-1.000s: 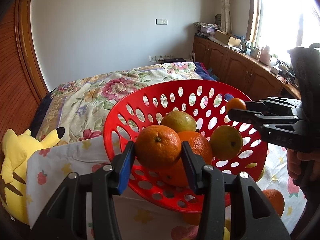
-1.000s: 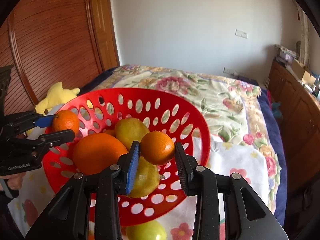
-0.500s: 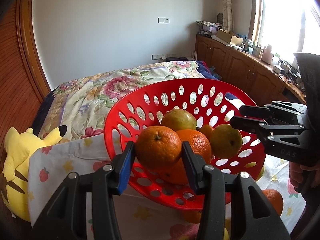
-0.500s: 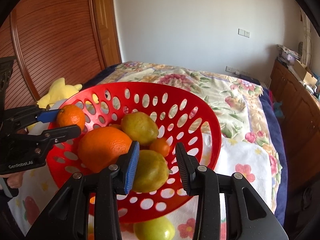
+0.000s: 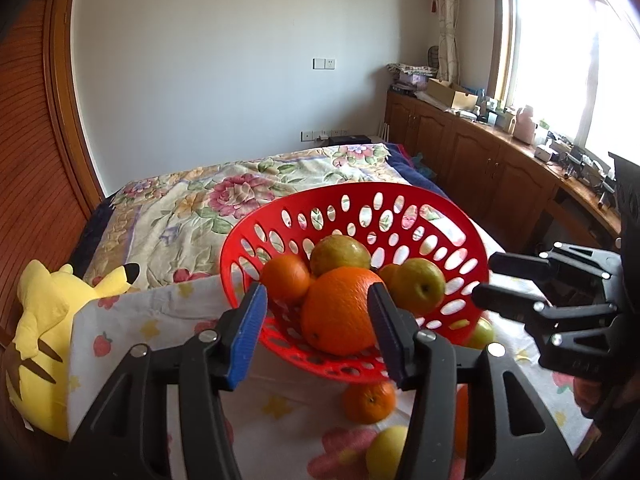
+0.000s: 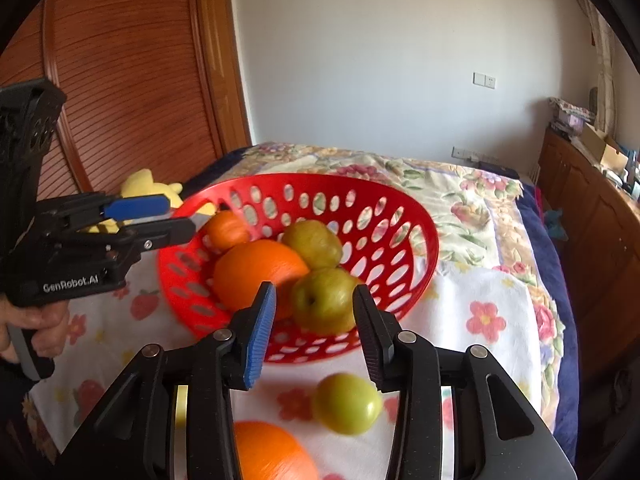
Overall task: Organize fruits
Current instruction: 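Move the right tool to the large orange while the left tool approaches the green apple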
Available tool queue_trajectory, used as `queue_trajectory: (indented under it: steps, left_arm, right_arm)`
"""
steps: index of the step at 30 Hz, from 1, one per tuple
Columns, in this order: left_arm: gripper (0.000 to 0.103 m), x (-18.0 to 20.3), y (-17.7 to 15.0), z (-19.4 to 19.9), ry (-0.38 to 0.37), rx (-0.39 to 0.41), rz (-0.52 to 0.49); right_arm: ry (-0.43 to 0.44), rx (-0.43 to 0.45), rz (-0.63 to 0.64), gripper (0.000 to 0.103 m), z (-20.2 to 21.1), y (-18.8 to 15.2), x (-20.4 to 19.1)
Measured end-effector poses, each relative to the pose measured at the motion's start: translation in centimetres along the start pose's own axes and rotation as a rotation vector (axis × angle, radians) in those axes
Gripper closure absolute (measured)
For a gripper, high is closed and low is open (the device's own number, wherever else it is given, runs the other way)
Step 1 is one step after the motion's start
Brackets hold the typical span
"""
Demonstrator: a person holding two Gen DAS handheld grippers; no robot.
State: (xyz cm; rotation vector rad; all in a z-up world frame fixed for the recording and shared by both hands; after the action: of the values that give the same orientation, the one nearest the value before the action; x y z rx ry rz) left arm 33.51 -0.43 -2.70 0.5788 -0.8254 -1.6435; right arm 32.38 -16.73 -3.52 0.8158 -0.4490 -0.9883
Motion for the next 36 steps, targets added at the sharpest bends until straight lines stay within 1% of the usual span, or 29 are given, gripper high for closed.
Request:
queue_trajectory:
  steps: [2,6,9,13,17,19,24,25,28,33,36]
  left_arm:
    - [0.05,0.5,-0.5,0.9,0.008,0.007,-0.017]
    - [0.049,1.5,-1.4,2.6,-0.018,0.013,-0.028]
    - [0.049,2.1,-2.1,3.8,-0.008,0.022,-0.051]
    - [0.048,2.5,-3.4,4.8,-0.019,0.017,-0.049]
    - [0.048,2.4,-5.2,5.1,-0.016,0.0,-0.032]
    - [0.048,2.6,-6.0,5.1,-0.008,-0.014,-0.022]
    - [0.048,2.8,-7.9,4.8,-0.01,-0.046,-0.009]
    - [0.048,2.9,-8.2,4.8,-0.009,-0.051,-0.007]
    - [0.048,3.1,-8.9,4.8,-0.012,-0.06,-0.001]
    - [0.048,3.2,-9.8,4.9,-0.016,-0.07,0.01]
    - [0.048,3.1,-10.1,4.9,-0.016,-0.074,0.01]
  right_arm:
    - [0.012,-0.003,0.006,0.06,0.5,-0.5,-0.7]
    - [0.016,-0.003,0.014,0.059,1.2,-1.2,-1.7]
    - [0.025,0.001,0.001,0.058,1.7,-1.8,-2.2]
    - [0.031,-0.005,-0.004,0.054,2.2,-2.8,-2.9]
    - [0.025,-0.029,-0.003,0.047,2.5,-4.6,-3.4]
    - [0.029,-0.049,0.002,0.045,2.4,-5.5,-3.5]
    - [0.017,-0.067,-0.02,0.035,2.8,-7.3,-3.3]
    - [0.015,-0.068,-0.027,0.032,2.9,-7.6,-3.2]
    - [0.017,-0.078,-0.038,0.028,3.1,-8.2,-3.2]
    - [0.032,-0.093,-0.05,0.019,3.1,-9.0,-3.4]
    - [0.036,-0.108,-0.049,0.017,2.6,-9.4,-3.6]
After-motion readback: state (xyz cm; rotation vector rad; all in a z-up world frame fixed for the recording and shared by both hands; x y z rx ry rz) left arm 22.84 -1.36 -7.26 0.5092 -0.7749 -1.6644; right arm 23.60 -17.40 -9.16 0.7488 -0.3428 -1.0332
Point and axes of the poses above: each gripper's, at about its wrist camera, not at the fingertips, and z roughly against the way its jaws point, x to its right, y to its top, the point moved 4 cm from there along -z, roughly the way its jaws point, and after that the axes turned 1 degree about z, right-handed, at the moved point
